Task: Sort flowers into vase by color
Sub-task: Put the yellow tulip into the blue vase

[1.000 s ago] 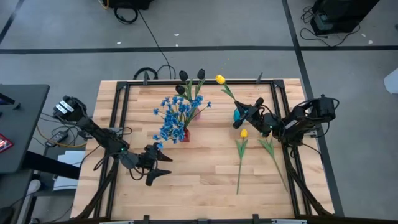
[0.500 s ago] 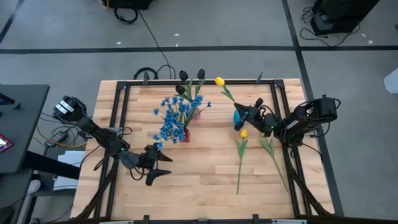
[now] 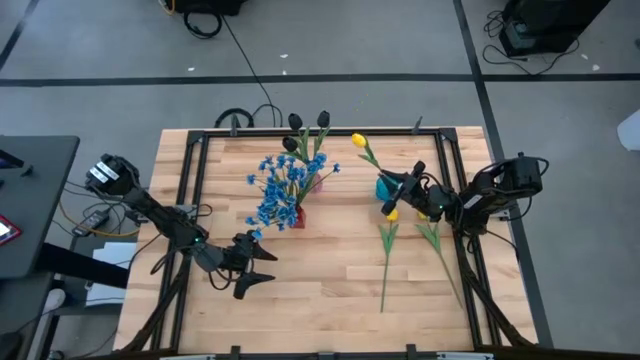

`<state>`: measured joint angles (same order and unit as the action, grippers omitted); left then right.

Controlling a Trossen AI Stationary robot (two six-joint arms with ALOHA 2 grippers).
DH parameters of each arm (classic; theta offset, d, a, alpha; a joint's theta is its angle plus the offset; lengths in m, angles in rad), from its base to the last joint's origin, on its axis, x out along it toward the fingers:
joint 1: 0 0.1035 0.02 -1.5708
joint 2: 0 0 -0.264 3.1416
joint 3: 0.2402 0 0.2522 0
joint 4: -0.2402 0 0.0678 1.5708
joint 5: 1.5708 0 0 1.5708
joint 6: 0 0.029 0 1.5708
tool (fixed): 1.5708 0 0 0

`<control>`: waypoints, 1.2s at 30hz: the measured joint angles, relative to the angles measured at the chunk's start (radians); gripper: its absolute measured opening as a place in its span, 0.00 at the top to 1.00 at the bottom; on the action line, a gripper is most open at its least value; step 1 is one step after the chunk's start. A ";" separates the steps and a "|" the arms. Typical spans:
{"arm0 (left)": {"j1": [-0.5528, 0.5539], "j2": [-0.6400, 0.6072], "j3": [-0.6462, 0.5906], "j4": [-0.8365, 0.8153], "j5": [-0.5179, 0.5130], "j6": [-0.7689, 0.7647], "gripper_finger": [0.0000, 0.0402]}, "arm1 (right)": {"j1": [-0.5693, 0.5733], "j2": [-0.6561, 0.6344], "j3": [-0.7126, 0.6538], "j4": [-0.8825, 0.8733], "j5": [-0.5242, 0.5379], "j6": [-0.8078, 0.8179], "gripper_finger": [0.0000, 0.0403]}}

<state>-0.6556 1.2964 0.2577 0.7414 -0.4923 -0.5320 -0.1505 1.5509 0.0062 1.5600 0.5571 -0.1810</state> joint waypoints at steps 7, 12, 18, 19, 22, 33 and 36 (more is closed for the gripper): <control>0.000 0.000 0.000 0.000 0.012 0.000 0.30 | 0.001 0.000 -0.002 -0.001 -0.009 0.033 0.64; 0.000 0.000 0.000 0.000 0.027 -0.003 0.30 | 0.037 0.000 -0.002 0.000 0.033 0.048 0.53; 0.000 0.000 0.000 0.000 0.034 -0.004 0.30 | 0.147 0.000 -0.002 0.000 0.242 0.048 0.51; 0.000 0.000 0.000 0.000 0.034 -0.004 0.30 | 0.169 0.000 0.000 0.000 0.277 0.048 0.51; 0.000 0.000 0.000 -0.001 0.035 -0.004 0.30 | 0.243 0.000 0.023 0.000 0.357 0.048 0.51; -0.001 0.000 0.000 -0.009 0.076 -0.024 0.30 | 0.631 0.000 0.253 -0.001 0.729 -0.190 0.51; -0.001 0.000 0.000 -0.009 0.079 -0.024 0.30 | 0.718 0.000 0.393 -0.001 0.971 -0.379 0.51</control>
<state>-0.6563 1.2964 0.2577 0.7321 -0.4133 -0.5557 0.5671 1.5509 0.3991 1.5589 1.5282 -0.5604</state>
